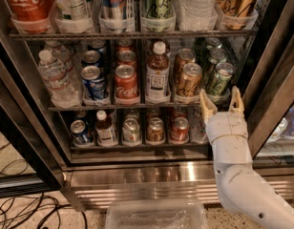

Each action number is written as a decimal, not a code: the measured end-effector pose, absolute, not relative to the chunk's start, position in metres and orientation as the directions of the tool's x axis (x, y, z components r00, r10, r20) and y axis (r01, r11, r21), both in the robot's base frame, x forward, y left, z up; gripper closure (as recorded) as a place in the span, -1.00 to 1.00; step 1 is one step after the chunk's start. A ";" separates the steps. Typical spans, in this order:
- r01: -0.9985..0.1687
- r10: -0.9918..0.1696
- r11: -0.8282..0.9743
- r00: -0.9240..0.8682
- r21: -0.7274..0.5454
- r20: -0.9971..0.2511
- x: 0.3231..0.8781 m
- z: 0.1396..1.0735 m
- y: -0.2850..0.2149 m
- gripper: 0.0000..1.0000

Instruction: Pick green can from middle shelf of fridge

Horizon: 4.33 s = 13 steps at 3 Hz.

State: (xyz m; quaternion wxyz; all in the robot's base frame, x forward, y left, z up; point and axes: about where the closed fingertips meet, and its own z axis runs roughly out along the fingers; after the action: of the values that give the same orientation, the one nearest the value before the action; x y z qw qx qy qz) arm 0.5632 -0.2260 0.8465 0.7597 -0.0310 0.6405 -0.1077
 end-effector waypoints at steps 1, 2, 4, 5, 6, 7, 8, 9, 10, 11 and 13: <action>0.146 -0.212 0.971 0.163 -0.189 -0.963 0.565 0.850 -0.230 -0.24; 0.149 -0.214 0.970 0.148 -0.192 -0.966 0.570 0.849 -0.232 -0.24; 0.124 -0.219 0.970 0.077 -0.209 -0.973 0.599 0.842 -0.245 -0.20; 0.134 -0.226 0.967 0.078 -0.215 -0.971 0.608 0.843 -0.248 -0.20; 0.143 -0.233 0.965 0.068 -0.222 -0.970 0.616 0.839 -0.252 -0.22; 0.154 -0.241 0.961 0.056 -0.230 -0.969 0.622 0.836 -0.256 -0.24; 0.158 -0.242 0.960 0.054 -0.231 -0.969 0.624 0.835 -0.256 -0.24; 0.161 -0.242 0.960 0.054 -0.230 -0.969 0.626 0.835 -0.255 -0.24; 0.160 -0.237 0.961 0.053 -0.226 -0.970 0.629 0.835 -0.255 0.14; 0.160 -0.237 0.961 0.053 -0.226 -0.970 0.629 0.835 -0.255 0.61; 0.160 -0.236 0.961 0.054 -0.225 -0.970 0.629 0.835 -0.255 1.00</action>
Offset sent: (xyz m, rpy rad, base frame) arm 0.0113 -0.0099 -0.0015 -0.0025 0.0301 -0.0323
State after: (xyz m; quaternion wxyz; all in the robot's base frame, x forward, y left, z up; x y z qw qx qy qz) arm 0.6289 -0.2550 0.8351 0.7252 -0.0284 0.6742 -0.1364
